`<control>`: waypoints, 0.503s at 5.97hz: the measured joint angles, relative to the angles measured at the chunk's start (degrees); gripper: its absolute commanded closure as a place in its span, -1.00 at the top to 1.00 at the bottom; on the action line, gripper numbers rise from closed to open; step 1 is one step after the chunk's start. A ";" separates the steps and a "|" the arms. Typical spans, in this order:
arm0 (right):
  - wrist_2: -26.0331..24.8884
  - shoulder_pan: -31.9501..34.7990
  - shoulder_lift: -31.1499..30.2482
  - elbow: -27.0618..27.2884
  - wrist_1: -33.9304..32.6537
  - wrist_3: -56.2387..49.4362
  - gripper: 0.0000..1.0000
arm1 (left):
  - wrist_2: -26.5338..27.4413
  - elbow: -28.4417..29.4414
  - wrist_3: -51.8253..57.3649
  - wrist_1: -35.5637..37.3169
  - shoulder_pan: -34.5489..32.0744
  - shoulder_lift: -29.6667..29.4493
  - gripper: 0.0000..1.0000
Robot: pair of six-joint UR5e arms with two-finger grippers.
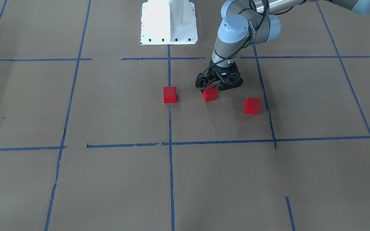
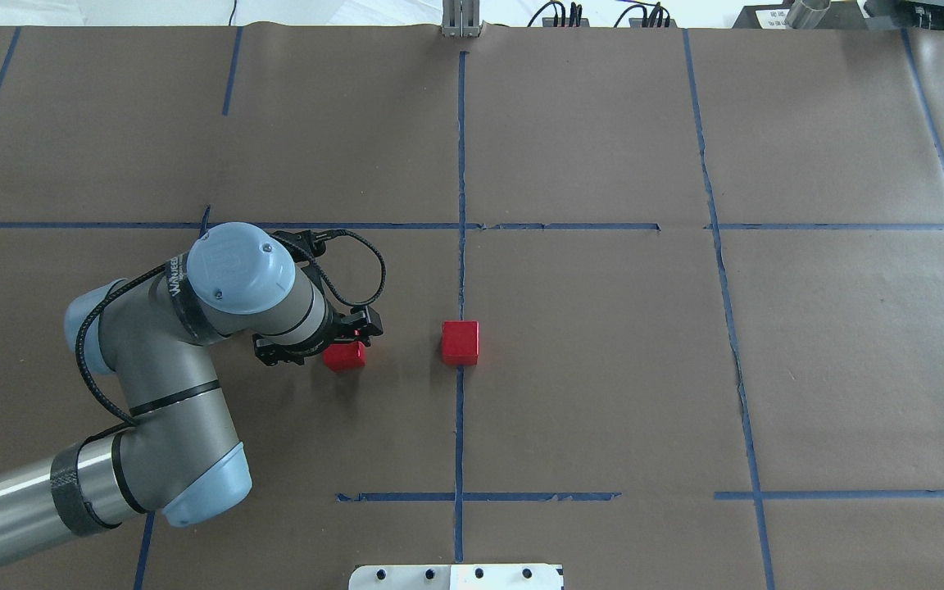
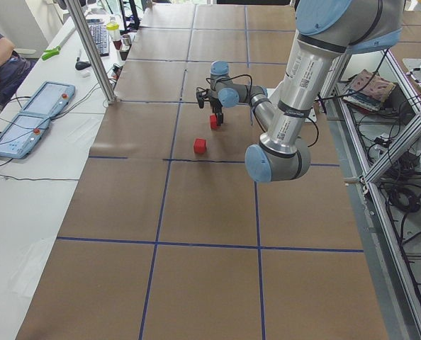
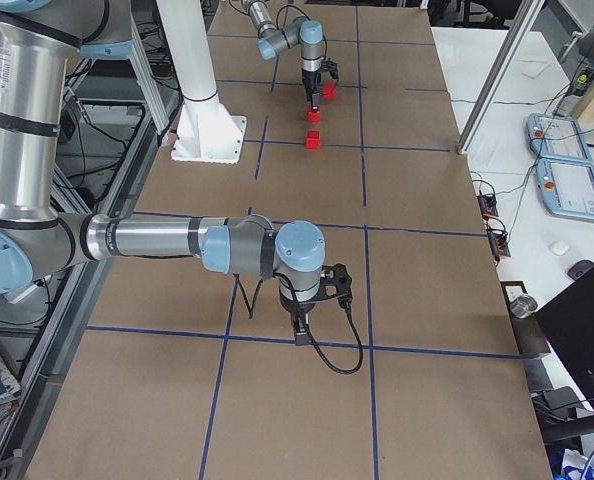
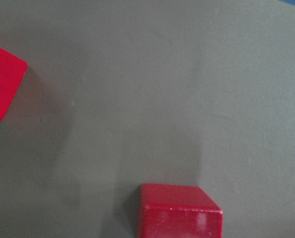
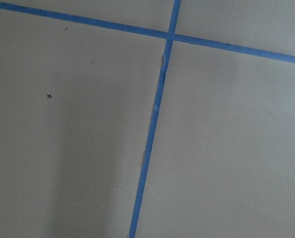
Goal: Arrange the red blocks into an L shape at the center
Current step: 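Grasp the middle red cube with the left gripper and lift it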
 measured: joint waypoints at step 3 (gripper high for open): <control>0.00 0.00 0.00 0.00 0.00 -0.13 0.99 | -0.01 3.26 0.22 -0.40 0.30 -1.37 -0.06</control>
